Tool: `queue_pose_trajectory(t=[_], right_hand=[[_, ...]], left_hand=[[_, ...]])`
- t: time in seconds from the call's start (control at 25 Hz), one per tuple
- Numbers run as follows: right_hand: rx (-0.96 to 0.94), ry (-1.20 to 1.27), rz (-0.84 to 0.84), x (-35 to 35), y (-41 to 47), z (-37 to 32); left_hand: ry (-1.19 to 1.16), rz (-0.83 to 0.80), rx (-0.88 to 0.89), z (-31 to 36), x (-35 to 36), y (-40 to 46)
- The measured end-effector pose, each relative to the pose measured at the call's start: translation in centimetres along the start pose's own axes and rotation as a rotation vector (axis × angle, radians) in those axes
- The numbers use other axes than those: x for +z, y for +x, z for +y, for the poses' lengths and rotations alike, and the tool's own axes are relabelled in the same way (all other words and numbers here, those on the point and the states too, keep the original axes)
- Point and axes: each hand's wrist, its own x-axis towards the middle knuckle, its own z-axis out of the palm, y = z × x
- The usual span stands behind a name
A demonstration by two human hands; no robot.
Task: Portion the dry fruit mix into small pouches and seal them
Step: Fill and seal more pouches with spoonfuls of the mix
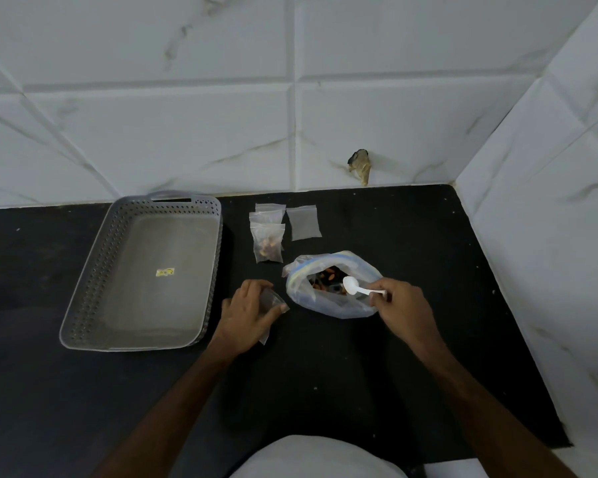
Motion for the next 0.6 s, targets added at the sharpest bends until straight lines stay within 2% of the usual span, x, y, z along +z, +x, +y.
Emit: queue_pose_trajectory(t=[0.2, 0.36, 0.48, 0.6], right_hand=[[-0.240, -0.368, 0.141, 0.6, 1.0, -1.3], [-0.341, -0.512, 0.261, 0.4, 2.7, -2.1], [-0.331, -0.589, 0.228, 1.0, 4.0, -2.2], [-0.295, -0.568, 0.177, 1.6, 4.8, -2.3]], left_hand=[[0.018, -0.018, -0.032, 0.7, 0.0, 1.5], [-0.046, 0.035, -0.021, 2.1, -0.1, 3.2], [-0.079, -0.015, 0.010, 4.6, -0.2, 5.3], [-0.130, -0.139, -0.042, 6.6, 0.6, 7.5]])
